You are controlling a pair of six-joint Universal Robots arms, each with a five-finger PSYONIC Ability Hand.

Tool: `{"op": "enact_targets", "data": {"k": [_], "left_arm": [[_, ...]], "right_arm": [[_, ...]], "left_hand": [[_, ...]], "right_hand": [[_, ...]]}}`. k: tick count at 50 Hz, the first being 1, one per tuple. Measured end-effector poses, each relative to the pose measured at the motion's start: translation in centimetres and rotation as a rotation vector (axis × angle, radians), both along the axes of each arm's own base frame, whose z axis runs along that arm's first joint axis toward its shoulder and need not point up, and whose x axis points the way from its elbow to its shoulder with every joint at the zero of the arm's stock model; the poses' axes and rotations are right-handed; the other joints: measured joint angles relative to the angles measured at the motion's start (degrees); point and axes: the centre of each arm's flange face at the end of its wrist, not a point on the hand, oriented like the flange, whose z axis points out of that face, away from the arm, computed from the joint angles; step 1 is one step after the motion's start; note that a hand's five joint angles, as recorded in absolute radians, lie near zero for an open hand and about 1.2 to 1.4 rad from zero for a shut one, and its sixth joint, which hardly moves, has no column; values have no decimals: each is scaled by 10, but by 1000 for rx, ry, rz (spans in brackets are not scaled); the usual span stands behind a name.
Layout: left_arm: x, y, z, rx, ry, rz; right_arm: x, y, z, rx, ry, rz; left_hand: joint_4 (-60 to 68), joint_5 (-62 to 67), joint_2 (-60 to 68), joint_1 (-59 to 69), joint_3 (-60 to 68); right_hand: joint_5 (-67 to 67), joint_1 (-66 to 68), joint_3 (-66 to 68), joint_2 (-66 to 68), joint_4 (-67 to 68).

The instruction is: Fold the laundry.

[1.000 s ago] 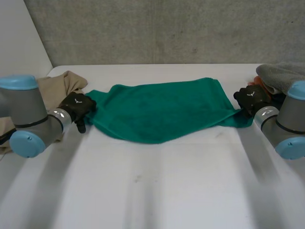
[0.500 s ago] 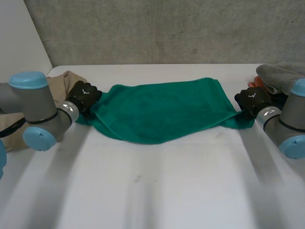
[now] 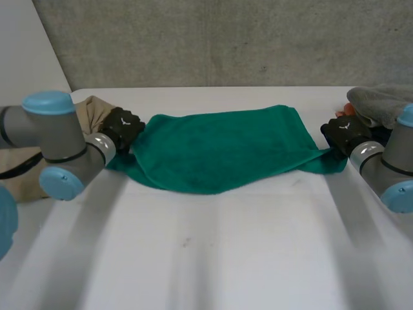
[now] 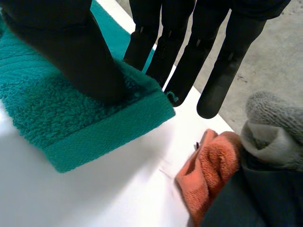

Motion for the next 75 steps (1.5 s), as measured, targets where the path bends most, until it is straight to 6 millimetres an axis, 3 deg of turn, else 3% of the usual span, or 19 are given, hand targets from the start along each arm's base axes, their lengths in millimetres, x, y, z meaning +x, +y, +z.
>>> {"op": "enact_targets", "data": {"k": [6, 11, 19, 26, 34, 38, 41, 43, 47, 49, 53, 55, 58, 61, 65, 67, 68, 72, 75], "left_arm": [[24, 17, 39, 17, 7, 75], [63, 59, 67, 135, -33, 160], [117, 126, 60, 446, -185, 233], [129, 149, 46, 602, -234, 141], [118, 120, 47, 567, -143, 140], [110, 85, 57, 484, -77, 190], [100, 54, 75, 378, -13, 224], [93, 36, 95, 292, 44, 242], [82, 10, 139, 120, 178, 265], [81, 0, 178, -21, 300, 280], [86, -6, 249, -288, 546, 282], [90, -4, 280, -406, 665, 260], [92, -3, 298, -475, 747, 231], [93, -4, 299, -481, 773, 219], [93, -16, 272, -401, 760, 233], [93, -16, 272, -401, 760, 233], [93, -23, 251, -340, 738, 253], [93, -34, 202, -209, 688, 302], [92, -37, 166, -120, 644, 330]], "right_arm": [[-10, 15, 16, 66, 70, -20], [-33, 57, 40, 244, 234, -10], [-65, 125, 59, 533, 433, 49], [-61, 144, 58, 532, 480, 81], [-42, 134, 51, 440, 470, 82], [-32, 108, 55, 329, 432, 39], [-22, 80, 71, 193, 377, -6], [-15, 60, 91, 74, 322, -39], [-4, 24, 152, -214, 148, -114], [-3, 12, 191, -373, 26, -147], [-7, 5, 257, -644, -206, -172], [-11, 7, 280, -742, -289, -169], [-13, 9, 295, -810, -350, -159], [-11, 9, 294, -813, -359, -154], [-3, 6, 273, -745, -335, -146], [-3, 6, 273, -745, -335, -146], [1, 4, 259, -699, -318, -143], [5, 0, 231, -610, -289, -139], [6, -4, 194, -494, -257, -141]], "left_hand": [[0, 0, 0, 0, 0], [0, 0, 0, 0, 0], [0, 0, 1, 0, 0], [0, 0, 1, 0, 0], [0, 0, 1, 0, 1], [1, 0, 1, 0, 1], [2, 0, 1, 0, 1], [2, 0, 1, 0, 1], [2, 0, 2, 0, 2], [2, 0, 2, 0, 2], [2, 0, 2, 0, 2], [2, 0, 2, 0, 2], [2, 0, 2, 0, 2], [2, 0, 2, 0, 2], [2, 0, 2, 0, 2], [2, 0, 2, 0, 2], [2, 0, 2, 0, 2], [2, 0, 2, 0, 2], [2, 0, 2, 0, 2]], "right_hand": [[0, 0, 0, 0, 0], [0, 0, 0, 0, 0], [0, 0, 3, 0, 0], [10, 0, 3, 0, 0], [13, 0, 3, 0, 0], [13, 0, 3, 0, 0], [13, 0, 3, 0, 0], [13, 0, 3, 0, 1], [13, 0, 3, 0, 1], [13, 0, 3, 0, 2], [13, 0, 3, 0, 2], [13, 0, 3, 0, 2], [14, 0, 3, 0, 2], [13, 0, 3, 0, 2], [13, 0, 3, 0, 2], [13, 0, 3, 0, 2], [13, 0, 3, 0, 2], [13, 0, 3, 0, 2], [13, 0, 3, 0, 2]]}}
